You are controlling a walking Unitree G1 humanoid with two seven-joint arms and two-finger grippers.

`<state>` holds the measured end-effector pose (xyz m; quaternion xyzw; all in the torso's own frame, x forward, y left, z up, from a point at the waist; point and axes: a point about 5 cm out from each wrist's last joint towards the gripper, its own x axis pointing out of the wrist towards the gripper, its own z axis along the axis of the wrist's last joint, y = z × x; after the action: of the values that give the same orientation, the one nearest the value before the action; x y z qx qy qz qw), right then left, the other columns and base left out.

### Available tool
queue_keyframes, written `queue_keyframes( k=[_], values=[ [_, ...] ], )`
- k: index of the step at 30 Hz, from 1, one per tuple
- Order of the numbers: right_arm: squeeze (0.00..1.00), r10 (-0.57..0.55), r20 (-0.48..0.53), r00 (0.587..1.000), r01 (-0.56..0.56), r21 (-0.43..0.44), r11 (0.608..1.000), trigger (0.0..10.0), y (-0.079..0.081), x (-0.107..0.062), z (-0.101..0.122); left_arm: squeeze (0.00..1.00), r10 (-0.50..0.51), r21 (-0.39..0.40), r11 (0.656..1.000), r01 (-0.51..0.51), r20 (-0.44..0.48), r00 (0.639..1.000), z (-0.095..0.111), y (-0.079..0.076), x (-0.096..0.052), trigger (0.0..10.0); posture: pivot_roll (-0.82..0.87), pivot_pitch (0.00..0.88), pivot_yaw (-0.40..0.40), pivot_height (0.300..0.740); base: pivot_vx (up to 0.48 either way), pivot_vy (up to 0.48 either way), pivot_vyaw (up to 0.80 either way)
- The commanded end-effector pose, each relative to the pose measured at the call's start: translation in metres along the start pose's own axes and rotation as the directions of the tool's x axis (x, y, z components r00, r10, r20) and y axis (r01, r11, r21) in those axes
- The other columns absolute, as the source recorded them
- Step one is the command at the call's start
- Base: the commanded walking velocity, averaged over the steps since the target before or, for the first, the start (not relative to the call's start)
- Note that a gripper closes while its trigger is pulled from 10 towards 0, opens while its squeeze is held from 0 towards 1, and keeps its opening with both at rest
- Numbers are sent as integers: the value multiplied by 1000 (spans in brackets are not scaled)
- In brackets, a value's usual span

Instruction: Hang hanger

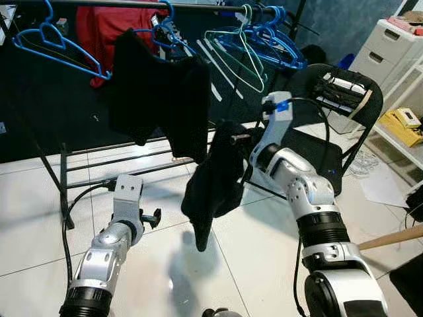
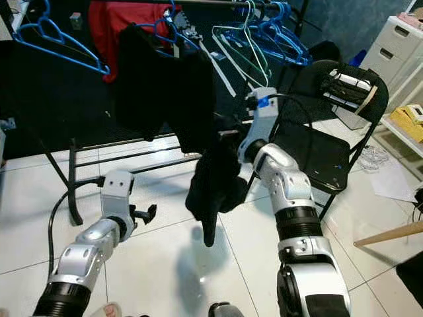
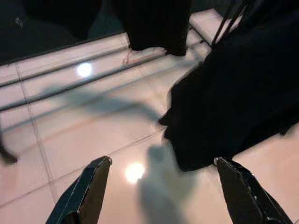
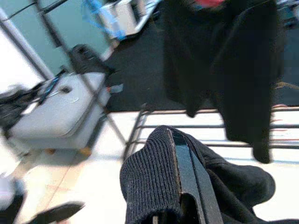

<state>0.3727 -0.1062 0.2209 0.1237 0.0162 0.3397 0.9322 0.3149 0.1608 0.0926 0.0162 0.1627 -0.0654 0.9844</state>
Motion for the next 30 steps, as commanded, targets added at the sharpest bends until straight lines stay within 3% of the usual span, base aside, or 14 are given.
queue_keyframes(
  k=[1,2,13,14,21,23,27,30],
  values=[
    [0,40,31,999,-40,-9,999,0,5,0,11,0,-36,-17,999,36,2,999,-3,-9,1,10000,-130,133,-108,740,0,0,0],
    [0,78,20,997,-78,-1,997,0,10,3,13,1000,-93,-37,995,95,53,994,2,-19,3,10000,-137,133,-109,740,0,0,0],
    [0,107,-12,994,-107,14,994,0,14,11,19,1000,-173,-66,981,185,153,973,16,-30,1,10000,-147,131,-117,740,0,0,0],
    [0,124,-14,992,-124,28,992,0,16,12,20,0,-221,-78,968,238,181,958,19,-36,0,10000,-149,130,-119,740,0,0,0],
    [0,172,-31,985,-170,60,984,0,24,14,22,0,-310,-107,934,339,224,924,21,-49,1,10000,-156,126,-123,740,0,0,0],
    [0,176,-38,984,-174,59,983,0,25,14,23,0,-372,-111,906,408,247,895,24,-59,0,10000,-163,122,-125,740,0,0,0],
    [0,79,-49,996,-77,35,996,0,18,15,21,0,-457,-52,874,483,248,854,27,-69,-4,10000,-163,114,-128,740,0,0,0],
    [0,32,-52,998,-31,30,999,0,14,16,20,0,-481,-29,865,501,239,844,28,-71,-6,10000,-162,113,-128,740,0,0,0]
  ],
)
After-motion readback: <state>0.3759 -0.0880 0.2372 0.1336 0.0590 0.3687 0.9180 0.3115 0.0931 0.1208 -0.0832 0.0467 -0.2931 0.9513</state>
